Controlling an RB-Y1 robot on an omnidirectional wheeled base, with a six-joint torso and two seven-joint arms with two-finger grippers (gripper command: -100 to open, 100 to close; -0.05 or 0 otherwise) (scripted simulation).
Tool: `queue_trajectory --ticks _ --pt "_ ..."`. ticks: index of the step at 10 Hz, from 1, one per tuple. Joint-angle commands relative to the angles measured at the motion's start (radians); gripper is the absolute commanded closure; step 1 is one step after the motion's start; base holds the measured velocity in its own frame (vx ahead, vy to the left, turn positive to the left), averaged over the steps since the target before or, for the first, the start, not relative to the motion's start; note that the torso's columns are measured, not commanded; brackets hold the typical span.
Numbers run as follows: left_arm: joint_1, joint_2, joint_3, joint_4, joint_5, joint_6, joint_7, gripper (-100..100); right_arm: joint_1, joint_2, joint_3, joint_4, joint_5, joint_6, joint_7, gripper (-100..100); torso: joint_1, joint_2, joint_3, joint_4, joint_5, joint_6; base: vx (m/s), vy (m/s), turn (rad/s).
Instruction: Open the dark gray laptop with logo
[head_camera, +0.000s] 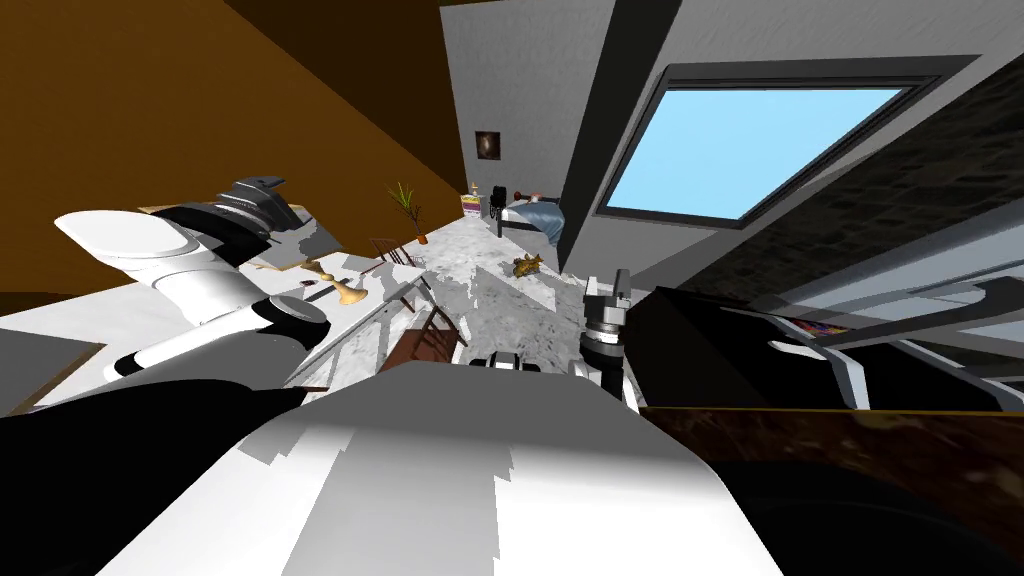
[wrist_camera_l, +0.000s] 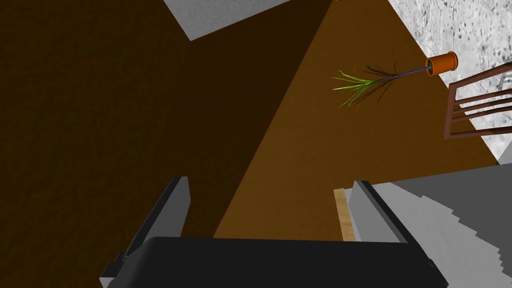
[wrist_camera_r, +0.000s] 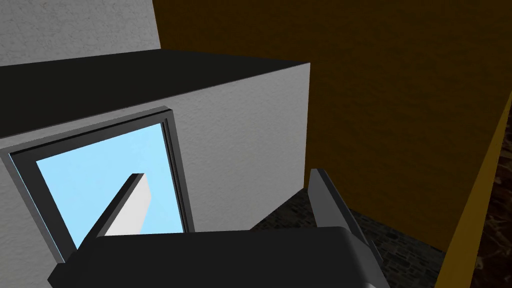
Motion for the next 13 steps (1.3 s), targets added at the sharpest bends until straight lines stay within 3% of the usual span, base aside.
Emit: queue_trajectory --ticks 1,2,3,6,7,8,10,11,13 --pt "0.001 -0.009 0.008 -0.010 -0.080 -0.018 0.017 -100 0.000 0.000 0.000 0.000 0.000 0.000 0.000 0 0.000 0.002 0.001 0.000 0.000 0.003 0.135 -0.029 -0.061" --pt "0.001 -0.009 0.008 -0.010 -0.089 -0.018 0.017 -100 -0.001 0.000 0.000 0.000 0.000 0.000 0.000 0 0.002 0.006 0.003 0.001 0.000 0.002 0.049 0.012 -0.034" --pt "-0.029 -0.039 0.058 0.033 -0.126 -0.068 0.036 -100 -0.001 0.000 0.000 0.000 0.000 0.000 0.000 0 0.003 0.010 0.006 0.003 0.001 0.000 0.160 -0.007 0.322" --pt "-0.029 -0.039 0.058 0.033 -0.208 -0.082 0.036 -100 0.000 0.000 0.000 0.000 0.000 0.000 0.000 0 -0.004 -0.006 -0.004 -0.002 -0.001 0.003 0.239 -0.059 0.163" --pt "-0.057 -0.067 0.107 0.076 -0.237 -0.128 0.055 -100 0.000 0.000 0.000 0.000 0.000 0.000 0.000 0 -0.003 0.002 0.000 0.000 -0.001 0.002 0.222 -0.105 0.269" --pt "-0.057 -0.067 0.107 0.076 -0.272 -0.143 0.055 -100 0.000 0.000 0.000 0.000 0.000 0.000 0.000 0 -0.003 0.002 0.002 0.001 -0.001 -0.001 0.276 -0.087 0.457" --pt "-0.057 -0.067 0.107 0.076 -0.327 -0.143 0.055 -100 0.000 0.000 0.000 0.000 0.000 0.000 0.000 0 0.002 0.002 0.001 0.000 0.001 0.003 0.193 -0.041 0.028" --pt "-0.083 -0.094 0.156 0.120 -0.358 -0.193 0.075 -100 -0.001 0.000 0.000 0.000 0.000 0.000 0.000 0 0.001 0.007 0.004 0.001 0.001 0.002 0.246 -0.040 0.308" --pt "-0.083 -0.094 0.156 0.120 -0.420 -0.201 0.075 -100 0.000 0.000 0.000 0.000 0.000 0.000 0.000 0 -0.002 -0.003 -0.002 -0.001 -0.001 0.000 0.284 -0.088 0.262"
